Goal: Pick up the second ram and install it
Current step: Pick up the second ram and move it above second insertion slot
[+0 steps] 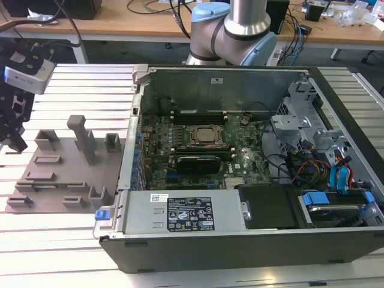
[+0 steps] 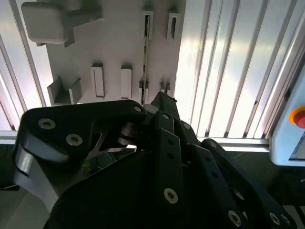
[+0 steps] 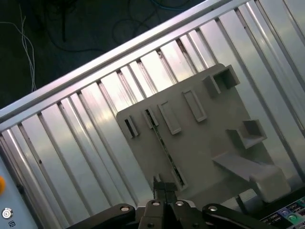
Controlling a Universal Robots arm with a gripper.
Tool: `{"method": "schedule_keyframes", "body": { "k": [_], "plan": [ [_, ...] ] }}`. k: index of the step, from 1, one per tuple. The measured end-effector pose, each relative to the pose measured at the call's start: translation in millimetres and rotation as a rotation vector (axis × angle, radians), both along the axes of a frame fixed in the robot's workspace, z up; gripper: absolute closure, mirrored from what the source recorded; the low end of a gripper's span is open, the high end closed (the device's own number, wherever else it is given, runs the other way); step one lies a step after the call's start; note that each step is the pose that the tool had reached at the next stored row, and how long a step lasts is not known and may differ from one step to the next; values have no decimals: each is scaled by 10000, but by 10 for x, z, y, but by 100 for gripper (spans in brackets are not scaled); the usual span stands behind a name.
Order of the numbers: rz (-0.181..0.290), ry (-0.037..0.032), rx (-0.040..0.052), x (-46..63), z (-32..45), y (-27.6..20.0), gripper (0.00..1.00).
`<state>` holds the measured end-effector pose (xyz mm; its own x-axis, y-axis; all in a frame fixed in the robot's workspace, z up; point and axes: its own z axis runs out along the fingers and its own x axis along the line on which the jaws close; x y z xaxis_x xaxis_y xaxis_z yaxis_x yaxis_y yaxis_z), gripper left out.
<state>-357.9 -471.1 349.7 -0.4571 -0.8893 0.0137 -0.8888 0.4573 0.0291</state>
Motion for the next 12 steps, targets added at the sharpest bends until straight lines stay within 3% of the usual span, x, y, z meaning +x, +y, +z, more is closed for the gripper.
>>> {"method": "schedule_keyframes", "body": {
  "k": [8,12],
  "plan": [
    [1288,0,0,0,0,0,90],
    [1697,0,1,0,0,0,90]
  ]
}}
